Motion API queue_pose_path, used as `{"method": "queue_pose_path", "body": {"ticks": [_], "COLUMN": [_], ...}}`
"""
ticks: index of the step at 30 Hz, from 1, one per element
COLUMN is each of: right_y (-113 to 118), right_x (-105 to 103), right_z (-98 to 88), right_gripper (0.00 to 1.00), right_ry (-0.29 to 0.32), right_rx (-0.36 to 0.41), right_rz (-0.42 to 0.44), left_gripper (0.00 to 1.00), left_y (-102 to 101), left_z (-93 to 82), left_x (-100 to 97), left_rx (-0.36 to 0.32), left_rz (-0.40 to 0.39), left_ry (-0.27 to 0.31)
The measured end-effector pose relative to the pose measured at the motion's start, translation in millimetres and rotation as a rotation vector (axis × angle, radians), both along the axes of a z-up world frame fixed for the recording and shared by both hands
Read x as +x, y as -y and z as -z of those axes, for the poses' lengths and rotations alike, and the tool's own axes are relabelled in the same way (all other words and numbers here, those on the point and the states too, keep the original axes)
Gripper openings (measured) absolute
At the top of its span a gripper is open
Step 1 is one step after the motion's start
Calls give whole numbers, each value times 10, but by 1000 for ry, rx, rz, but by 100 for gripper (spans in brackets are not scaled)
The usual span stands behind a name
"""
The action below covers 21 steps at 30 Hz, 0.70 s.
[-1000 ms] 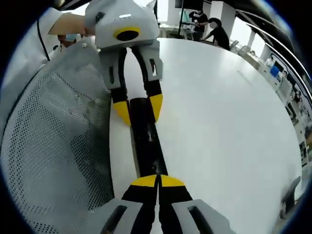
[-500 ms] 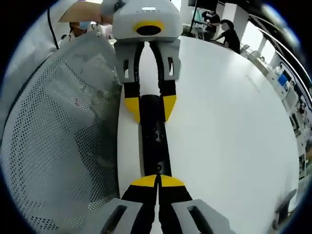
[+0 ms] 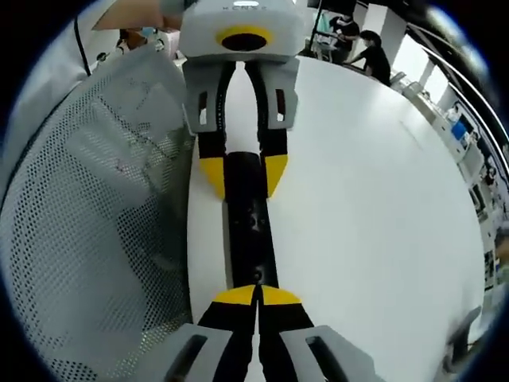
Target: Press the specified remote control buttons in sequence, fully releasing each button before pressing the next.
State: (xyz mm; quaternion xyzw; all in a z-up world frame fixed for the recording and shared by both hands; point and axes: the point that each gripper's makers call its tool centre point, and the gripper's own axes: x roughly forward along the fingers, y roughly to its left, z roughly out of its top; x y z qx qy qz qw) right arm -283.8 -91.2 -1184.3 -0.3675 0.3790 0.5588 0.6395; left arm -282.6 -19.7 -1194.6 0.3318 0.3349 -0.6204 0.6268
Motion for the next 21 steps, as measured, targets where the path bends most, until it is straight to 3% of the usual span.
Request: {"method": "queue_pose_path", "body": {"ticks": [6,15,17,18,21], "right_y": [8,-126,-109,-123,-114], "right_x": [3,35,5,38,13], "right_z": [-28,-42,17,9,-1], "right_gripper": [0,0,0,0,0], "right_ry": [-8,27,4,29,21], "right_rx": [123,106,65,72,53], "right_rz": [109,44,15,17,-19], "left_gripper": [24,24,24,24,24], "left_y": [-4,-7,-10,-10,-11], "left_z": [-4,-3,-3,-3,-2], "left_x": [-6,-13,-12,-13,-12], "left_rx": [-4,13,13,14,17], "left_rz": [-11,-10,-12,-12,-13], "left_ry": [-4,-2,-3,-3,-3]}}
